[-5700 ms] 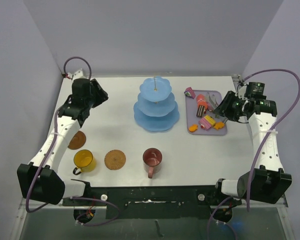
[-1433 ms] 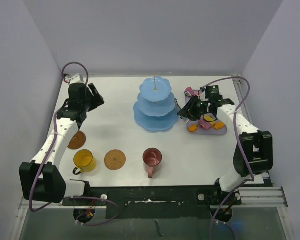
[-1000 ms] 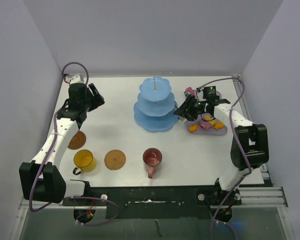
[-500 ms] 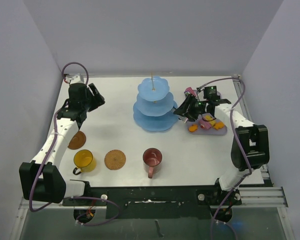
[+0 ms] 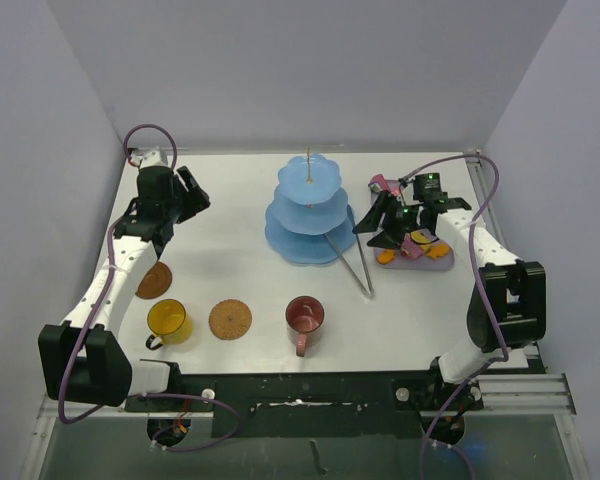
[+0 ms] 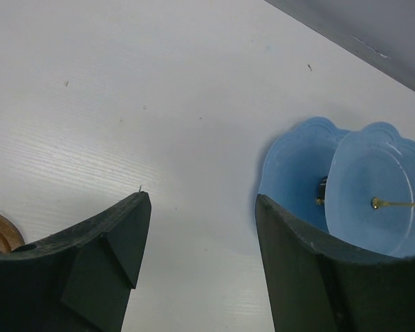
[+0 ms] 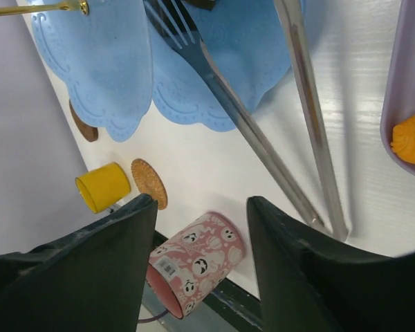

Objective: Serve the afternoon tea

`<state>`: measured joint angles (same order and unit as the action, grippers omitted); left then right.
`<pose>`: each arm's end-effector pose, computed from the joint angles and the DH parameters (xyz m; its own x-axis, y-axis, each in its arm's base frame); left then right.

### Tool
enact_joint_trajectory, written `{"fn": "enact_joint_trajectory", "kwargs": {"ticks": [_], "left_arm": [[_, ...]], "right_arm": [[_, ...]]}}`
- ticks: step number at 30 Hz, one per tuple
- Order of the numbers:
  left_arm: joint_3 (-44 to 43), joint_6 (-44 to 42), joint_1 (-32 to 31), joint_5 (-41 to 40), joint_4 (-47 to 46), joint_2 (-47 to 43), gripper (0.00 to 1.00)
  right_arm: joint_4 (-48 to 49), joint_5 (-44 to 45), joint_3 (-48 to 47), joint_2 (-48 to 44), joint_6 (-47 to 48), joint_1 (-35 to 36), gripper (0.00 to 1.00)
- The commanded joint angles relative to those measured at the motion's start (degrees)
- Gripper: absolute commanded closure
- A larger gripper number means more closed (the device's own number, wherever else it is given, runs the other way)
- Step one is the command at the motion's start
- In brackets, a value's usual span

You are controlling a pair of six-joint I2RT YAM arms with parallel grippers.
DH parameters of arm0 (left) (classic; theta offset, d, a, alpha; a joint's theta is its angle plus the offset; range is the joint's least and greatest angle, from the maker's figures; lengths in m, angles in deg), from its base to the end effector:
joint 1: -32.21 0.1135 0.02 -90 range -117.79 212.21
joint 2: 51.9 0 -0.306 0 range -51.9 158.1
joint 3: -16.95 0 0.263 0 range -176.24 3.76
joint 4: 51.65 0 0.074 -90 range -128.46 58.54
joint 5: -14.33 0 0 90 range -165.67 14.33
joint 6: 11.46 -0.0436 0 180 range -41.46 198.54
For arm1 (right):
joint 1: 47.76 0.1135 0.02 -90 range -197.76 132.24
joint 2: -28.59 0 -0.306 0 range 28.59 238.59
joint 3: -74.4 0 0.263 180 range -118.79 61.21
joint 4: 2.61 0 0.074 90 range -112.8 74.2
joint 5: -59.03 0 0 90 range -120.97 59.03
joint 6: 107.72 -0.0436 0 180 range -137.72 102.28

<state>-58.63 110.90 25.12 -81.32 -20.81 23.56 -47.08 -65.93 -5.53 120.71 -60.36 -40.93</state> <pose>0.3053 -0.0336 0.3503 -0.4490 -0.4809 -0.7531 -0.2385 0.8767 -0.4176 0.3433 0.0663 0.2721 -0.8880 0.4528 -0.0800 0.2602 0.6384 0.7244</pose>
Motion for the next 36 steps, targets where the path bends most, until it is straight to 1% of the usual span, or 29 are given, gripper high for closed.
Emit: {"fn": "enact_joint_trajectory", "kwargs": {"ticks": [1,3,5,6,7,8,10,11,13,16,18,19,23,29,36], "left_arm": [[-0.89,-0.02,-0.11,0.88,-3.30,-0.33,0.39],[-0.80,0.03,-0.11,0.87,-3.35,-0.27,0.39],[-0.92,-0.01,-0.11,0.86,-3.35,-0.23,0.39],[-0.97,-0.10,-0.09,0.81,-3.43,-0.23,0.39],[-0.98,-0.10,-0.05,0.73,-3.39,-0.27,0.39],[-0.93,-0.10,0.01,0.68,-3.39,-0.31,0.39],[-0.81,-0.10,0.04,0.73,-3.56,-0.32,0.39],[-0.85,-0.06,0.06,0.89,-3.55,-0.31,0.39],[-0.96,-0.07,0.06,0.88,-3.46,-0.31,0.39],[-0.98,-0.05,0.06,0.63,-3.31,-0.47,0.39],[-0.98,-0.11,0.06,0.67,-3.27,-0.41,0.39],[-0.91,-0.03,0.06,0.80,-3.24,-0.40,0.39],[-1.02,-0.16,0.06,0.81,-3.32,-0.45,0.39],[-0.45,-0.12,-0.01,1.07,-3.56,-0.67,0.39],[-0.89,-0.11,-0.03,0.94,-3.33,-0.75,0.40]], "right_arm": [[-3.80,2.31,-4.84,-1.19,4.36,1.51,0.38],[-6.76,5.89,-6.66,-0.64,8.28,2.65,0.28],[-9.98,12.35,-8.40,-0.77,12.37,5.16,0.17],[-10.62,18.03,-8.66,-1.30,14.28,6.90,0.13],[-10.00,22.82,-8.10,-2.14,15.68,8.57,0.12],[-8.09,24.95,-5.61,-3.56,19.13,10.51,0.11],[-3.28,30.88,-1.37,-6.75,23.14,14.83,0.08],[-2.23,31.79,-0.11,-7.65,24.75,16.20,0.06],[-2.71,34.48,0.63,-8.00,25.21,17.15,0.04],[-6.85,38.15,-0.55,-6.24,23.44,17.05,0.03],[-9.10,38.18,-1.03,-4.83,23.47,17.15,0.03],[-9.50,36.34,-0.84,-4.29,23.92,17.15,0.03],[-11.39,33.54,-0.28,-2.76,24.80,17.08,0.02],[-11.25,31.06,0.35,-0.98,27.28,17.16,0.03],[-10.12,30.10,0.40,3.84,27.48,17.26,0.07]]}}
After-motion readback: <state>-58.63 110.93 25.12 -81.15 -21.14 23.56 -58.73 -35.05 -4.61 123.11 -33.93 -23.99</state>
